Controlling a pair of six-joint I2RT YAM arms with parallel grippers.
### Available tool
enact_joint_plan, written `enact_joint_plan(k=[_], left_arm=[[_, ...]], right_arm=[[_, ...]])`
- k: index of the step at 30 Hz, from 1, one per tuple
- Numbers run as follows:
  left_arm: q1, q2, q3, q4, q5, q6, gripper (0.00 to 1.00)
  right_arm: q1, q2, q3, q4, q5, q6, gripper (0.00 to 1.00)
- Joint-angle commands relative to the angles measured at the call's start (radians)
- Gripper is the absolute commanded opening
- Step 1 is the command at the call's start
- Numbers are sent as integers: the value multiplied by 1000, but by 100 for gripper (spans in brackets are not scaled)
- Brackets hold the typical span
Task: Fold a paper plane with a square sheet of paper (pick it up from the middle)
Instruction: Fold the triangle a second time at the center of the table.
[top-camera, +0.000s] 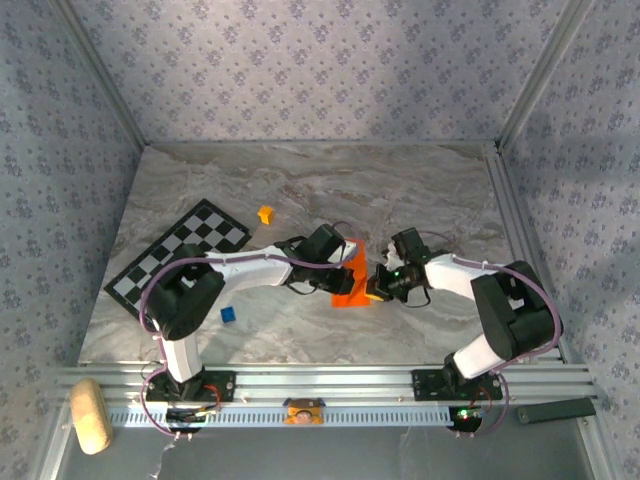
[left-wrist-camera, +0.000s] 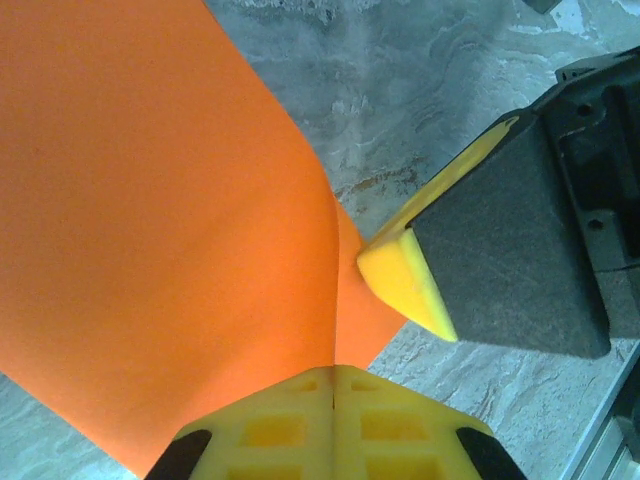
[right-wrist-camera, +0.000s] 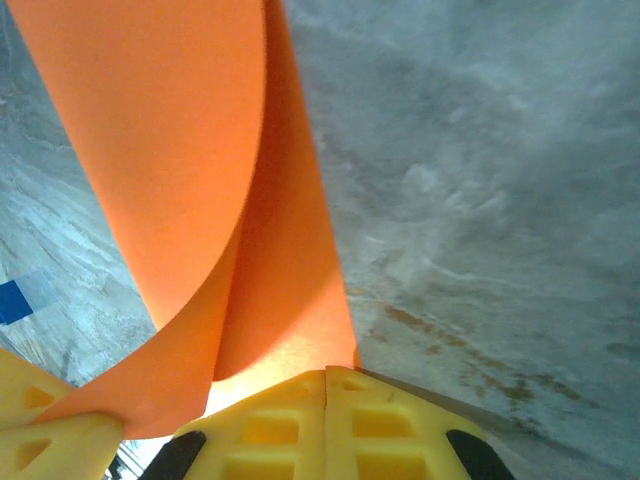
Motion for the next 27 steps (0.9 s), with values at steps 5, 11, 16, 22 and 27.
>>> enact_joint_plan(k=[5,11,16,22,27], left_arm=[[3,11,24,-24,-5,15,0],[4,10,27,-42,-26,28,0],[21,23,34,-44,-60,41,0],[36,54,58,-67,-91,63,0],[44,63,61,-72,-107,73,0]], right_arm=[[16,-1,5,-1,19,-20,2],[18,31,20,-68,62,-67,2],[18,38,35,-124,113,-107,1],[21,52,43,-115,105,-106,1],[22,55,44,-111,102,-104,1]])
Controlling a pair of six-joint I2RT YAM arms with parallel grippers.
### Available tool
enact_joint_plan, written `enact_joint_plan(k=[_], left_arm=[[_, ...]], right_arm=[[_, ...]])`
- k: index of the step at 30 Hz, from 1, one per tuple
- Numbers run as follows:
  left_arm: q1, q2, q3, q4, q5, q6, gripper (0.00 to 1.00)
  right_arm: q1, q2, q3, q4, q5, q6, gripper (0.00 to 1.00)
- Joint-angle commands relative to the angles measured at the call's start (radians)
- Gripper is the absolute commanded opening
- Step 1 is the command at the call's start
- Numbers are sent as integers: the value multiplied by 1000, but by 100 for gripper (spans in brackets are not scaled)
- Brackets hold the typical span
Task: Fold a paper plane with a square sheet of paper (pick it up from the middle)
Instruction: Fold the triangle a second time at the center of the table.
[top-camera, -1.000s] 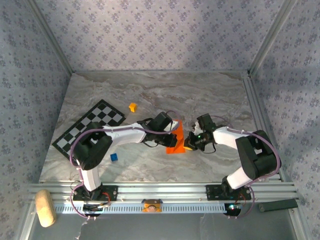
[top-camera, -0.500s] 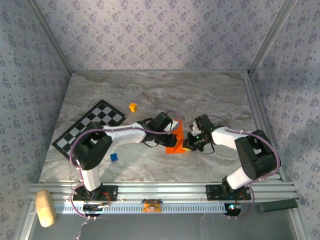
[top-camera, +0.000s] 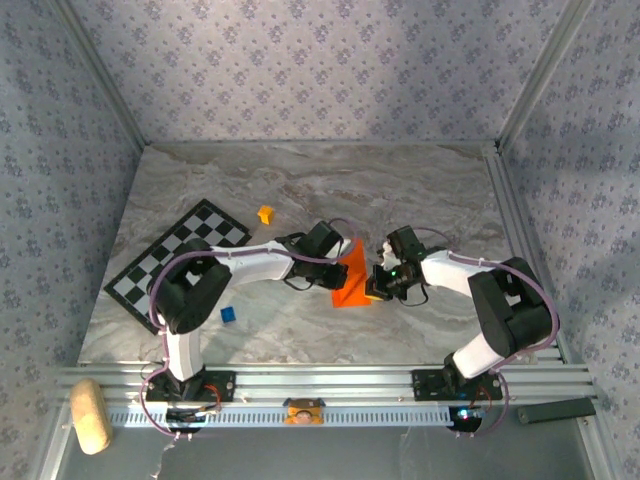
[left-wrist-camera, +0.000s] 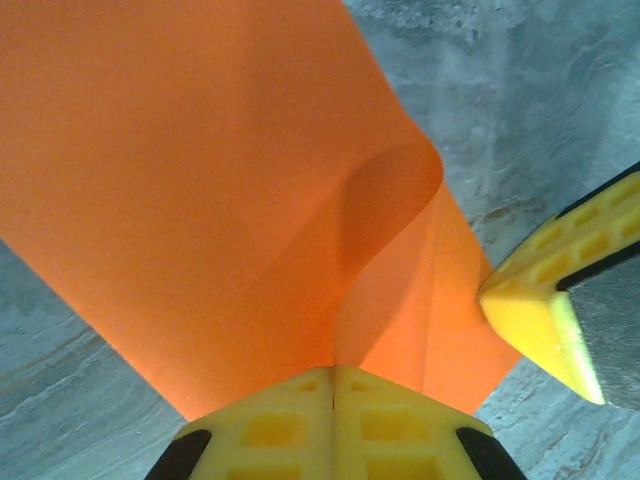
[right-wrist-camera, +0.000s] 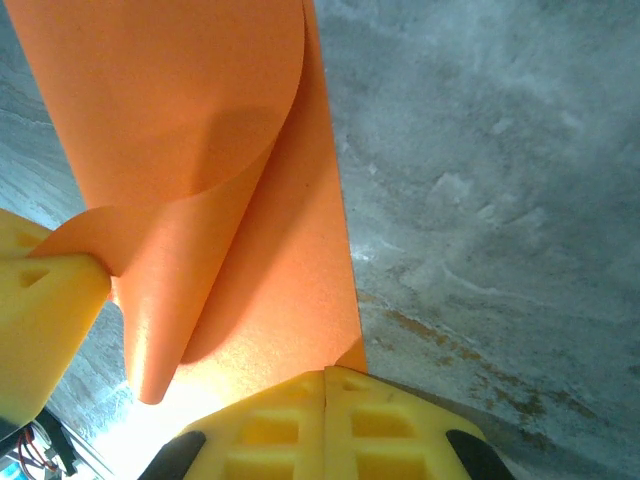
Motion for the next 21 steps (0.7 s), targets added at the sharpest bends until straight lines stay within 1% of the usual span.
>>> enact_joint_plan(k=[1,21], left_arm=[[6,14,33,-27,-21,32,1],[7,37,73,-100,-113,77,3]], right_arm=[[6,28,3,-48,57,-22,1],[12,36,13,-65,62,-21,1]])
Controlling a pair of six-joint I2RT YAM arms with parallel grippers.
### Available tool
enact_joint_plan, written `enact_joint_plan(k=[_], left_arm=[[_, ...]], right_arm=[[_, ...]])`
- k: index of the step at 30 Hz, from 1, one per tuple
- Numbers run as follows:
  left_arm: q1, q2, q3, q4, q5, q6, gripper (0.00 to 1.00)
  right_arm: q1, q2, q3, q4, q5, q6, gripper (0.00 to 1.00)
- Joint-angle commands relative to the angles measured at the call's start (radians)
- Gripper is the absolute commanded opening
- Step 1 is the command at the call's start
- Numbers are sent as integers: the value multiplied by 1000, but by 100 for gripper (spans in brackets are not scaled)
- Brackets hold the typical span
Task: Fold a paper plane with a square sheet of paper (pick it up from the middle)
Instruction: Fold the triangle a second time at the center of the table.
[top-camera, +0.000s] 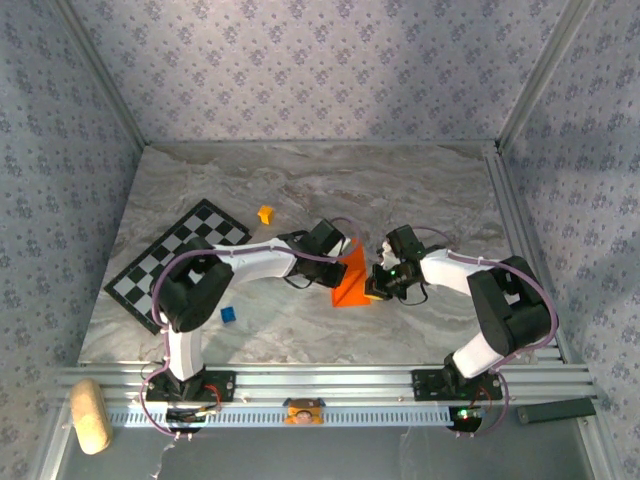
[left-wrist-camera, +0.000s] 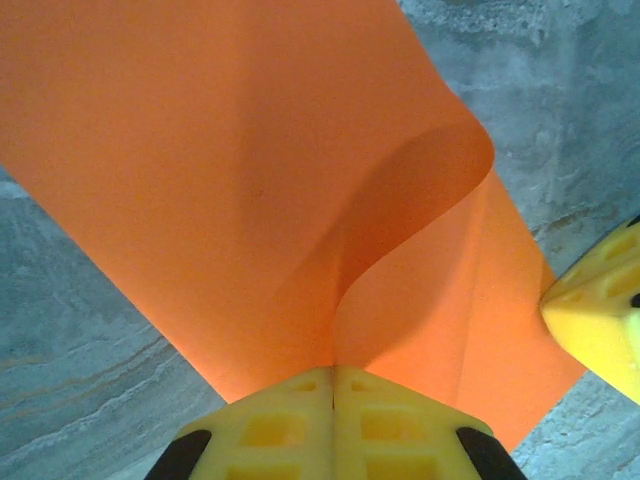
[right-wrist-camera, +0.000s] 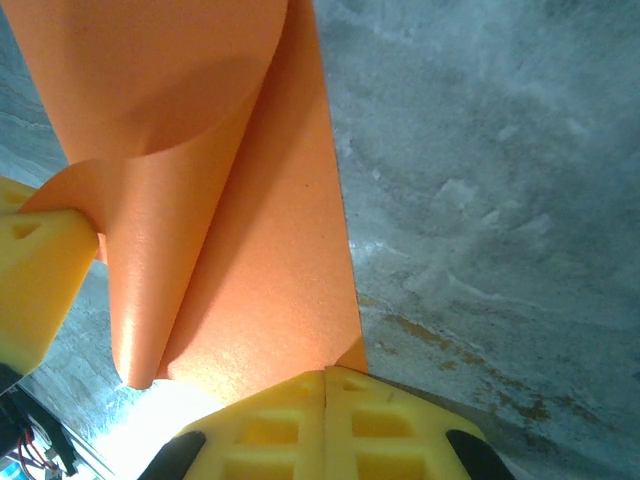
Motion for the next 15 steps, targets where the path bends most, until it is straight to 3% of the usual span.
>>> enact_joint_plan(k=[1,15], left_arm=[[7,17,29,-35,-31,23,3],[8,15,29,-34,-66,22,3]], right_arm=[[7,29,2,-56,60,-22,1],[10,36,11,-69,74,-20,1]])
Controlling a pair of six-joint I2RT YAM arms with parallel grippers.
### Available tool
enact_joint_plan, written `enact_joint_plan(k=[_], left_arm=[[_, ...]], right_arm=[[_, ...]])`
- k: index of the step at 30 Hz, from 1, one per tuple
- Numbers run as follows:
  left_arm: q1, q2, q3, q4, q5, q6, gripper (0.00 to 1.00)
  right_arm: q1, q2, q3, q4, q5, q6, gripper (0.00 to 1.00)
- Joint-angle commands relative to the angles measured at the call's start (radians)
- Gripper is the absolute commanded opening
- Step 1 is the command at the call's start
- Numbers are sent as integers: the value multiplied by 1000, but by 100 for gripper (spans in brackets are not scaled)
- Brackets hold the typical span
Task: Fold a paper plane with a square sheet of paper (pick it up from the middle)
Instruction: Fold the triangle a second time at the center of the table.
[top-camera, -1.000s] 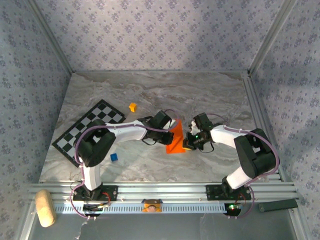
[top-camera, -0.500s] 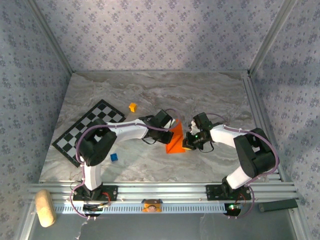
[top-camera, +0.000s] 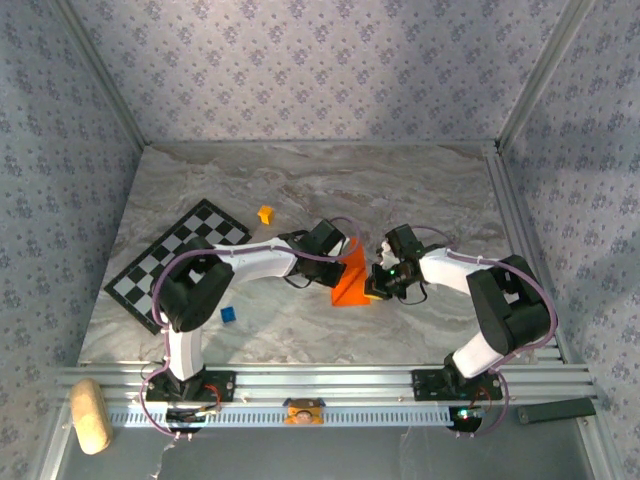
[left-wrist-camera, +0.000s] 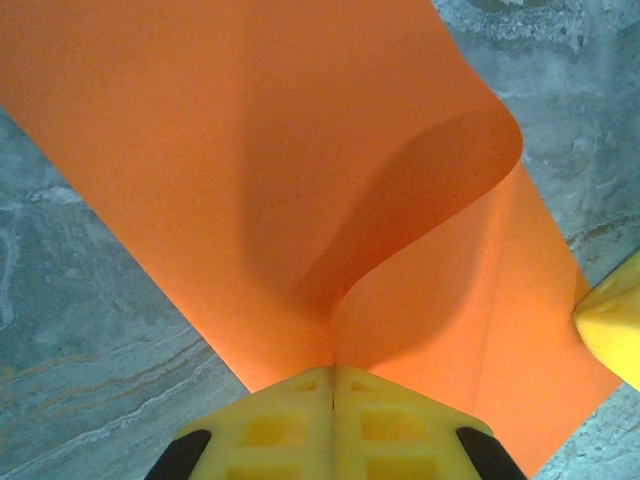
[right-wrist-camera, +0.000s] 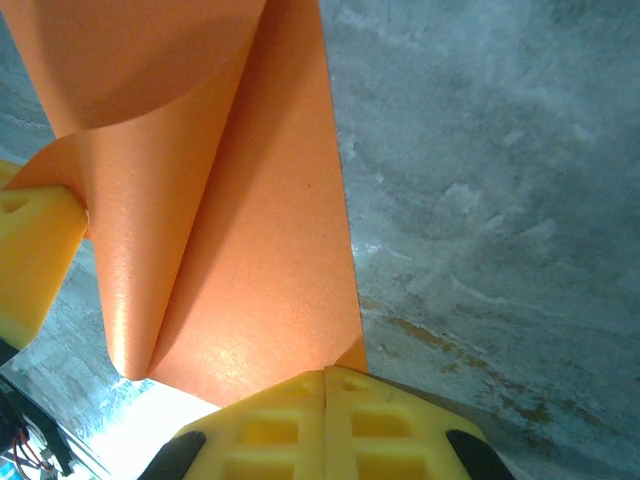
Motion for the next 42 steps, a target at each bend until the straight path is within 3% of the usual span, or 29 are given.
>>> enact_joint_plan(k=[1,42], left_arm=[[8,15,24,-26,-24,16,3],[7,35,18,-9,-38,22,5]], right_arm=[[6,31,0,-54,68,-12,1],[8,32,-9,-54,69,-10,1]])
